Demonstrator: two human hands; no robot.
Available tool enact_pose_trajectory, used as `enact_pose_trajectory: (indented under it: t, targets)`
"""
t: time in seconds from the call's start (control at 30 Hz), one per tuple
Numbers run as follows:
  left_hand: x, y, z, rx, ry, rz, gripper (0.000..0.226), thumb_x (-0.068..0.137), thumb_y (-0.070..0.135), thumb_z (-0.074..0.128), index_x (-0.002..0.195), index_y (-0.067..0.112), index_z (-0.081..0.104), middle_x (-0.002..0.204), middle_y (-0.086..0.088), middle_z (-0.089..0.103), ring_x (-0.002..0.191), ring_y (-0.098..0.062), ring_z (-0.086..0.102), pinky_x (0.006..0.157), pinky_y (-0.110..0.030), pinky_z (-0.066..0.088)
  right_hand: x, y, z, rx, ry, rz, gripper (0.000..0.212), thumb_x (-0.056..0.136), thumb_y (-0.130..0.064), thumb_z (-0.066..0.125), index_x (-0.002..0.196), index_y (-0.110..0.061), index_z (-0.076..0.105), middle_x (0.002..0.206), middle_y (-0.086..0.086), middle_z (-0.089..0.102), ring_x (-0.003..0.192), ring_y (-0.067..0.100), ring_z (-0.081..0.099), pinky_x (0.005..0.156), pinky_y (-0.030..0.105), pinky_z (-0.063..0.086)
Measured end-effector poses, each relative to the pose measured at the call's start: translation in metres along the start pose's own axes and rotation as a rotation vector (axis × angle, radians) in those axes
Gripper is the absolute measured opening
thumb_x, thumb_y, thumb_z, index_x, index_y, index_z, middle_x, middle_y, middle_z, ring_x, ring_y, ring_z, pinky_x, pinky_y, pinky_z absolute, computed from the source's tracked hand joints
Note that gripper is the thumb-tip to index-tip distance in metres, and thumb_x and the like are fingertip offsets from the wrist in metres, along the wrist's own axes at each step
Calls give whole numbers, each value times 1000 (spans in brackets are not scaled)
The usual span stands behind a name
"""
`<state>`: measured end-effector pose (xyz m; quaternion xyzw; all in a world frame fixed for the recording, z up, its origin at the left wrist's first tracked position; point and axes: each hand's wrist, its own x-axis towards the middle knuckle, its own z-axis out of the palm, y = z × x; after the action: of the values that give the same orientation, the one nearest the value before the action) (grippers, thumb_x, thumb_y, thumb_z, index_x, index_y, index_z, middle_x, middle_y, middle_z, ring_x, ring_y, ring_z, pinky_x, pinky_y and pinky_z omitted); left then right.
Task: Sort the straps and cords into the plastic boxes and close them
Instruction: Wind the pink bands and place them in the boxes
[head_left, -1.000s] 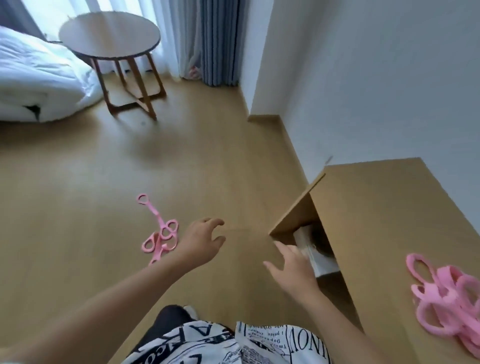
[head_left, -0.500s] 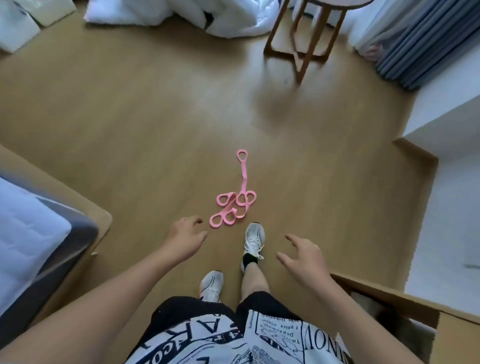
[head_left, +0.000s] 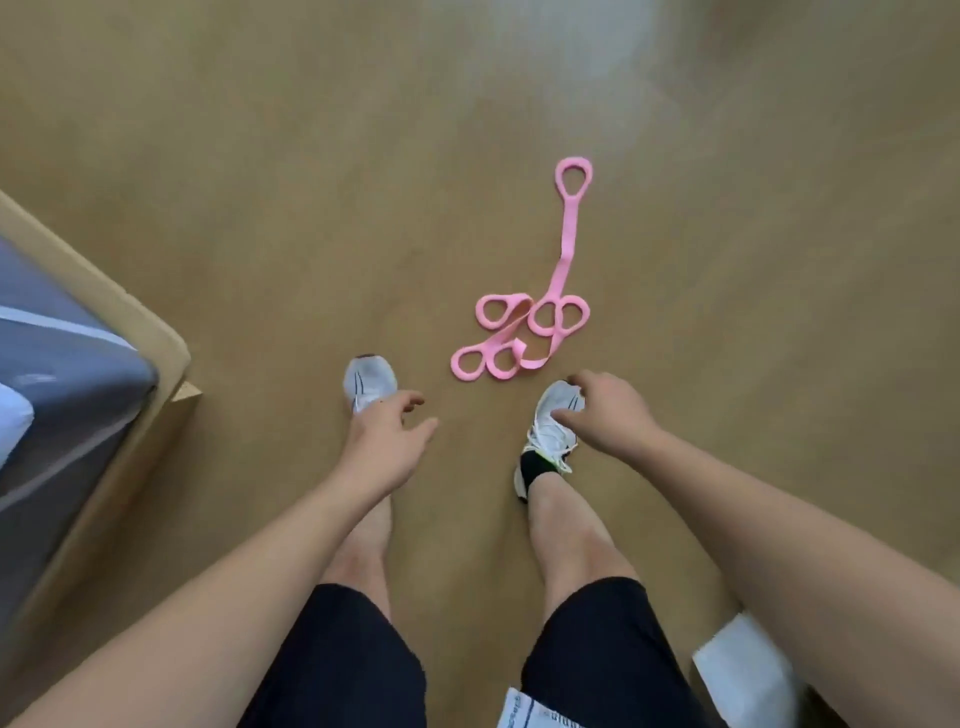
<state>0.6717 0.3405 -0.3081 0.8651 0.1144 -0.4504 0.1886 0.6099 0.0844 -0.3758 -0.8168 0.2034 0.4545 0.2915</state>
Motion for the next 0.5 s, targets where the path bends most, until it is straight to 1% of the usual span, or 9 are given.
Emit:
enact_pose_trajectory:
  t: [0.07, 0.13, 0.2, 0.27, 0.37, 0.43, 0.5]
  targets:
    - [54, -2, 33, -17, -22, -30, 37, 92, 31, 68, 128, 23, 66, 129, 1, 66, 113, -18, 60, 94, -27, 44, 64, 11, 30, 5, -47, 10, 57, 88, -40, 66, 138, -17, 54, 131, 8, 62, 122, 28, 57, 88, 35, 48]
    - [104, -11, 65, -28, -45, -42, 36, 91, 31, 69, 126, 24, 66, 127, 2, 66, 111, -19, 61, 100, -34, 48, 128, 22, 62, 2, -74, 18, 56, 87, -38, 67, 137, -17, 55, 131, 7, 63, 122, 29, 57, 83, 33, 46]
    - [148, -25, 95, -16, -75, -40, 35, 92, 32, 69, 126, 25, 66, 125, 2, 66, 108, -19, 61, 98, -37, 49, 188, 32, 97, -5, -69, 26, 55, 86, -37, 68, 136, -16, 55, 128, 8, 64, 119, 30, 59, 77, 31, 43]
    - [185, -41, 118, -21, -106, -42, 35, 92, 34, 68, 127, 26, 65, 124, 4, 64, 106, -17, 59, 95, -35, 49, 240, 36, 132, -17, -29, 30, 52, 85, -34, 67, 132, -13, 55, 124, 11, 62, 115, 34, 59, 75, 32, 41]
    - [225, -65, 139, 14, -136, -50, 35, 93, 35, 66, 128, 29, 64, 125, 7, 62, 106, -14, 59, 92, -31, 48, 296, 35, 176, -111, 57, 53, 43, 88, -29, 65, 124, -10, 54, 122, 15, 55, 113, 35, 53, 77, 36, 38]
    - [241, -78, 143, 50, -153, -61, 35, 94, 36, 65, 128, 30, 64, 127, 8, 61, 107, -13, 58, 92, -30, 48, 316, 32, 195, -106, 149, 126, 29, 89, -21, 62, 115, -11, 55, 119, 14, 57, 110, 34, 51, 76, 36, 36]
    - [247, -87, 141, 71, -173, -74, 34, 94, 37, 65, 128, 31, 63, 128, 9, 61, 107, -12, 58, 92, -30, 47, 319, 29, 209, -26, 220, 191, 18, 88, -12, 58, 104, -16, 50, 113, 13, 61, 106, 34, 51, 76, 37, 36]
